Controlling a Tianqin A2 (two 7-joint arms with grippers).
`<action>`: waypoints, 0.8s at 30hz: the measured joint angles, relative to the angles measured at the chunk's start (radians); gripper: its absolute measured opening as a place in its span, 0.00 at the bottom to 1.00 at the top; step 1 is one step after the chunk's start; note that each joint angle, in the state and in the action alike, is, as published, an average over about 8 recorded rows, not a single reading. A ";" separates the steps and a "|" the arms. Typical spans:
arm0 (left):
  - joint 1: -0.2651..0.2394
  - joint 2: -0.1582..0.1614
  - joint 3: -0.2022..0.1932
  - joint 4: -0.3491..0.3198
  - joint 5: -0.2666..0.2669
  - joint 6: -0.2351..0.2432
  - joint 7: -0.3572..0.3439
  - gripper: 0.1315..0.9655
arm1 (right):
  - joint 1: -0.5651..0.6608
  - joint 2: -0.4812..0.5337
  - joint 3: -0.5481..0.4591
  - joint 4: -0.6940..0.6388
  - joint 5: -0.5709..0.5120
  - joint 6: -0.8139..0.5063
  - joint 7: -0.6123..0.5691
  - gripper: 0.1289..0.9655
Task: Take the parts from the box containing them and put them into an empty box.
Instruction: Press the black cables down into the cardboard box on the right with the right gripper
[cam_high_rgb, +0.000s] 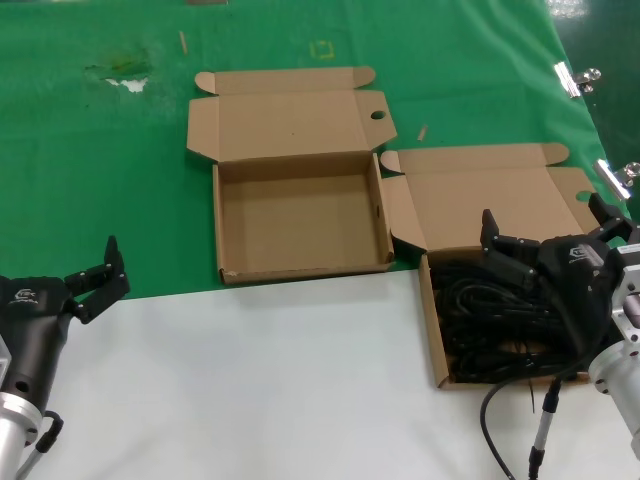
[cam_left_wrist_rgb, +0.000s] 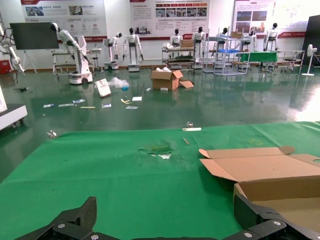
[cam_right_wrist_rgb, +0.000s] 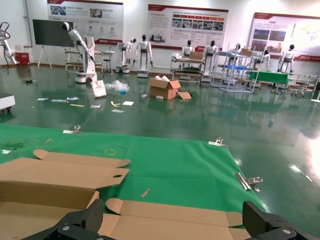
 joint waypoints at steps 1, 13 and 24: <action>0.000 0.000 0.000 0.000 0.000 0.000 0.000 1.00 | 0.000 0.000 0.000 0.000 0.000 0.000 0.000 1.00; 0.000 0.000 0.000 0.000 0.000 0.000 0.000 1.00 | -0.007 0.034 -0.017 0.008 0.022 0.021 0.006 1.00; 0.000 0.000 0.000 0.000 0.000 0.000 0.000 1.00 | -0.071 0.250 -0.124 0.068 0.138 0.076 0.048 1.00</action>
